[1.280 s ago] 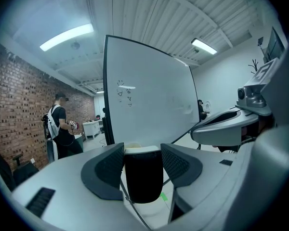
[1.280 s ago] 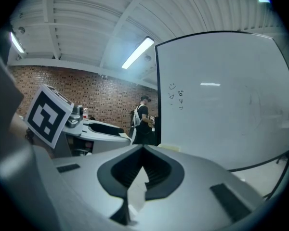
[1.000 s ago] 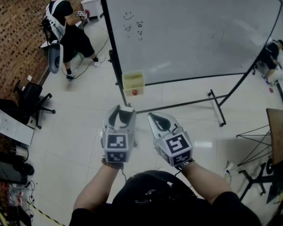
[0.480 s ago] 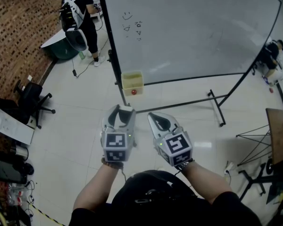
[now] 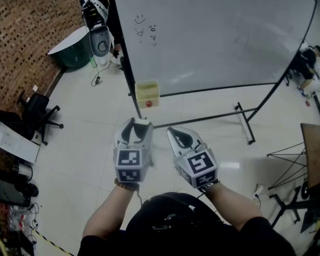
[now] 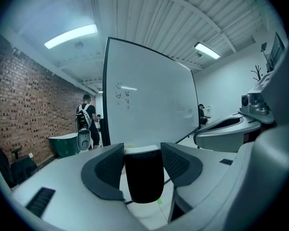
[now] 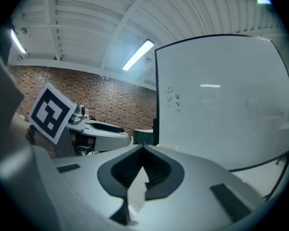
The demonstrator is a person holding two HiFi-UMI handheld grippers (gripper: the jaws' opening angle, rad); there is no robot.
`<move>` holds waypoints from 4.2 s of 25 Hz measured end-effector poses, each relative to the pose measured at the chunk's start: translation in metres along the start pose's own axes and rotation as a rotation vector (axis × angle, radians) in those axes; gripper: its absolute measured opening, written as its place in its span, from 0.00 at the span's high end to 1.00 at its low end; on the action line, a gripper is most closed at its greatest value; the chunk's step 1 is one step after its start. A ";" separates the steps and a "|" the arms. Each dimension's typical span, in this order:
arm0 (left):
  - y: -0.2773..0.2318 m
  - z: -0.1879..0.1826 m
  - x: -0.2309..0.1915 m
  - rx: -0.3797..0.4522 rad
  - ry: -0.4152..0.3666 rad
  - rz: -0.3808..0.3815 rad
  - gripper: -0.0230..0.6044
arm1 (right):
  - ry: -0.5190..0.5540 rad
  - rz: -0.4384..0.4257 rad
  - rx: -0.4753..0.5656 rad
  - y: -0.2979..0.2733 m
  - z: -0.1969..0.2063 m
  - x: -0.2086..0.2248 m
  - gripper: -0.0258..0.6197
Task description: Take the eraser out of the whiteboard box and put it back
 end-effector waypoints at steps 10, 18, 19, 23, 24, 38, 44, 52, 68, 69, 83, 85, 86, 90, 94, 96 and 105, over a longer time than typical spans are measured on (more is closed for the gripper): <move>-0.006 -0.004 0.018 0.013 0.032 -0.028 0.59 | -0.002 -0.027 -0.002 0.015 0.002 0.017 0.92; -0.011 -0.009 0.034 0.015 0.043 -0.075 0.59 | 0.012 -0.060 0.010 0.030 0.004 0.037 0.92; -0.013 -0.010 0.036 0.013 0.044 -0.080 0.59 | 0.012 -0.063 0.009 0.031 0.005 0.039 0.92; -0.015 -0.009 0.045 0.000 0.044 -0.093 0.59 | 0.002 -0.073 -0.002 0.037 0.011 0.049 0.92; -0.016 -0.009 0.046 0.000 0.041 -0.096 0.59 | 0.000 -0.077 -0.005 0.038 0.011 0.051 0.92; -0.042 -0.012 0.033 0.000 0.067 -0.134 0.59 | 0.012 -0.094 -0.010 0.022 0.017 0.069 0.92; -0.070 -0.015 0.012 0.008 0.086 -0.141 0.59 | 0.001 -0.081 -0.035 -0.001 0.015 0.082 0.92; -0.122 -0.014 -0.026 -0.001 0.093 -0.146 0.59 | -0.008 -0.060 -0.047 -0.051 0.013 0.106 0.92; -0.215 -0.012 -0.085 0.011 0.044 -0.141 0.59 | -0.043 -0.018 -0.092 -0.142 0.007 0.144 0.92; -0.219 -0.010 -0.086 0.006 0.041 -0.135 0.59 | -0.044 -0.015 -0.096 -0.146 0.008 0.145 0.92; -0.247 0.013 -0.071 -0.037 0.057 -0.061 0.59 | -0.078 0.010 -0.133 -0.172 0.021 0.157 0.92; -0.248 0.017 -0.070 -0.048 0.060 -0.057 0.59 | -0.081 0.013 -0.139 -0.172 0.023 0.158 0.92; -0.248 0.019 -0.070 -0.055 0.062 -0.056 0.59 | -0.079 0.014 -0.141 -0.171 0.022 0.158 0.92; -0.250 0.027 -0.069 -0.086 0.039 -0.050 0.59 | -0.071 0.018 -0.147 -0.171 0.021 0.157 0.92; -0.249 0.028 -0.068 -0.079 0.052 -0.045 0.58 | -0.073 0.020 -0.142 -0.169 0.023 0.157 0.92; -0.248 0.027 -0.069 -0.074 0.050 -0.044 0.56 | -0.070 0.020 -0.139 -0.168 0.024 0.157 0.92; -0.237 0.024 -0.064 -0.077 0.075 -0.050 0.56 | -0.062 0.020 -0.142 -0.158 0.020 0.151 0.92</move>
Point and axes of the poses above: the fingertips, and each gripper's own axes: y backward along the fingers, x to its right, z out of its underside, the point moved 4 cm from there along y, backward along the fingers, and after that the axes turned 4 degrees about -y, right-handed, at the moved point
